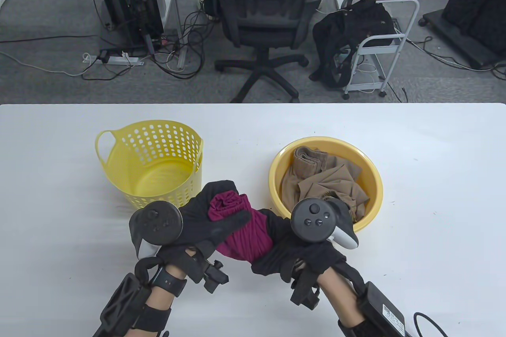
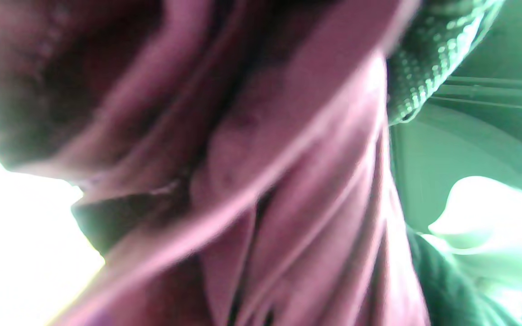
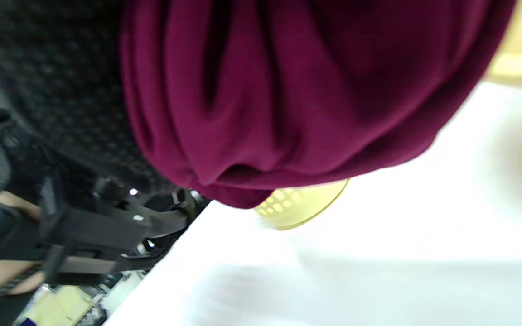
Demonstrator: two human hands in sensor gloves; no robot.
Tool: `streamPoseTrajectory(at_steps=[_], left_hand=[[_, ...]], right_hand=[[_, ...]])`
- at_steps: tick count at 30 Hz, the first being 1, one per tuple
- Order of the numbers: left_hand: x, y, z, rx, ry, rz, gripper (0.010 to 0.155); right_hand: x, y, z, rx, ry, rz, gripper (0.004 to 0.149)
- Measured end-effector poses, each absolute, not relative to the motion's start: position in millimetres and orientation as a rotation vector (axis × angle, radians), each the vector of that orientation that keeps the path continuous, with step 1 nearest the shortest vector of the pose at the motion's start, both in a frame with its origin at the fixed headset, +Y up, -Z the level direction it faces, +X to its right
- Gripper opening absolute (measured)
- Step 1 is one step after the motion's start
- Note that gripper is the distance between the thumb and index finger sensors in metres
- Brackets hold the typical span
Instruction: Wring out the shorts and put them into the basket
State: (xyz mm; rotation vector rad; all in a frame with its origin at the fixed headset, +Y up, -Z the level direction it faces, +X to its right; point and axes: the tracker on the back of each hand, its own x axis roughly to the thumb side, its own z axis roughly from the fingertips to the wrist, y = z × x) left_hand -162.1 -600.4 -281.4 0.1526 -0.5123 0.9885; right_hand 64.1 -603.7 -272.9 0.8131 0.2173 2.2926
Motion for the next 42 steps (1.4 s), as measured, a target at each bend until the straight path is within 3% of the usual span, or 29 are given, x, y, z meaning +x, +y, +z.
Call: streamPoseTrajectory(at_steps=[22, 31, 42], left_hand=[[-159, -618, -285, 0.049, -0.279, 0.914, 0.056], [-165, -628, -290, -0.066, -0.184, 0.972, 0.052], [-168, -631, -290, -0.126, -0.162, 0.998, 0.057]], right_hand=[[43, -598, -248, 0.931, -0.582, 2.819, 0.086], [27, -600, -240, 1.045, -0.884, 2.927, 0.079], [23, -600, -240, 1.078, -0.918, 2.955, 0.08]])
